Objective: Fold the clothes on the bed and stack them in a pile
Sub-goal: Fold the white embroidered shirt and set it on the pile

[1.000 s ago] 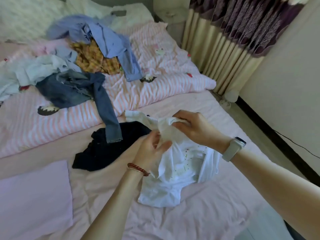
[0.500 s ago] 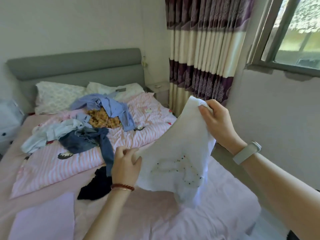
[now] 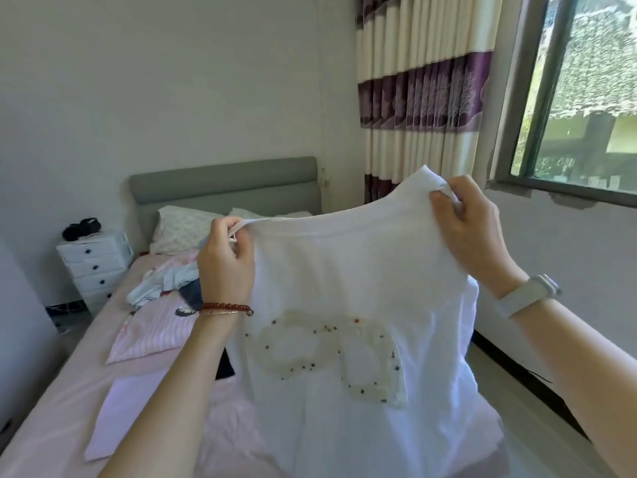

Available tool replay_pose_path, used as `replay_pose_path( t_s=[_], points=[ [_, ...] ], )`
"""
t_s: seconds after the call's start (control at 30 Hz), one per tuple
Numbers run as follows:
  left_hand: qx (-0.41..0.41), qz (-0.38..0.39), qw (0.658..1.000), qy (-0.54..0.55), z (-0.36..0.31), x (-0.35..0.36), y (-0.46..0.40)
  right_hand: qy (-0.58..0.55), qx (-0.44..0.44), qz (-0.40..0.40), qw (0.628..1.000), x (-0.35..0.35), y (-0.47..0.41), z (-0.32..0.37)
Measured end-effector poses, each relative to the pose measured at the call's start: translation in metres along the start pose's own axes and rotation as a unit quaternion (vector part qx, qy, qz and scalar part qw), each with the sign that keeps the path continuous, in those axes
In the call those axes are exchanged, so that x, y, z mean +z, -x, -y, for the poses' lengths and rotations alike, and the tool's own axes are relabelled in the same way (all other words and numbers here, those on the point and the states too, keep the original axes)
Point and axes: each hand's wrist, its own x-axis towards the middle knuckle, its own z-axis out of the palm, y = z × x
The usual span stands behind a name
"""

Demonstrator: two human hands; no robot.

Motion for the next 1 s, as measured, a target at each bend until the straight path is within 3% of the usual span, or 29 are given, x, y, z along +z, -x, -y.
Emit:
replay_pose_path(
  t_s=[0.1, 0.2, 0.23, 0.3, 0.43, 0.5, 0.63, 0.7, 0.8, 0.93, 1.0],
  points=[
    [-0.035, 0.116, 0.993, -0.003, -0.011, -0.028, -0.008, 0.099, 0.007, 0.014, 0.995, -0.007, 0.004, 0.004],
    [-0.049, 0.25, 0.967, 0.022, -0.024, -0.044, -0.004, 0.211, 0.093, 0.116, 0.966, 0.004, 0.01, 0.001],
    [-0.054, 0.276, 0.959, 0.032, -0.027, -0.045, 0.0, 0.186, 0.128, 0.15, 0.963, 0.012, 0.015, 0.003],
    [-0.066, 0.315, 0.946, 0.046, -0.025, -0.044, 0.011, 0.015, 0.19, 0.203, 0.961, 0.03, 0.033, 0.013],
    [-0.1, 0.364, 0.914, 0.149, -0.012, -0.044, 0.031, -0.285, 0.244, 0.268, 0.887, 0.058, 0.072, 0.04],
    [-0.101, 0.375, 0.903, 0.183, -0.006, -0.044, 0.037, -0.32, 0.228, 0.287, 0.874, 0.065, 0.078, 0.054],
    [-0.119, 0.435, 0.87, 0.199, 0.003, -0.042, 0.047, -0.277, 0.19, 0.275, 0.901, 0.075, 0.087, 0.074],
    [-0.112, 0.427, 0.882, 0.163, 0.007, -0.037, 0.053, -0.236, 0.182, 0.246, 0.922, 0.081, 0.096, 0.075],
    [-0.144, 0.377, 0.908, 0.113, 0.012, -0.027, 0.062, -0.255, 0.205, 0.197, 0.924, 0.084, 0.113, 0.07],
    [-0.26, 0.221, 0.935, 0.094, 0.021, -0.017, 0.065, -0.074, 0.023, 0.059, 0.995, 0.078, 0.141, 0.057],
    [-0.274, 0.2, 0.936, 0.099, 0.021, -0.012, 0.065, -0.089, 0.013, 0.135, 0.987, 0.081, 0.152, 0.058]
  ],
)
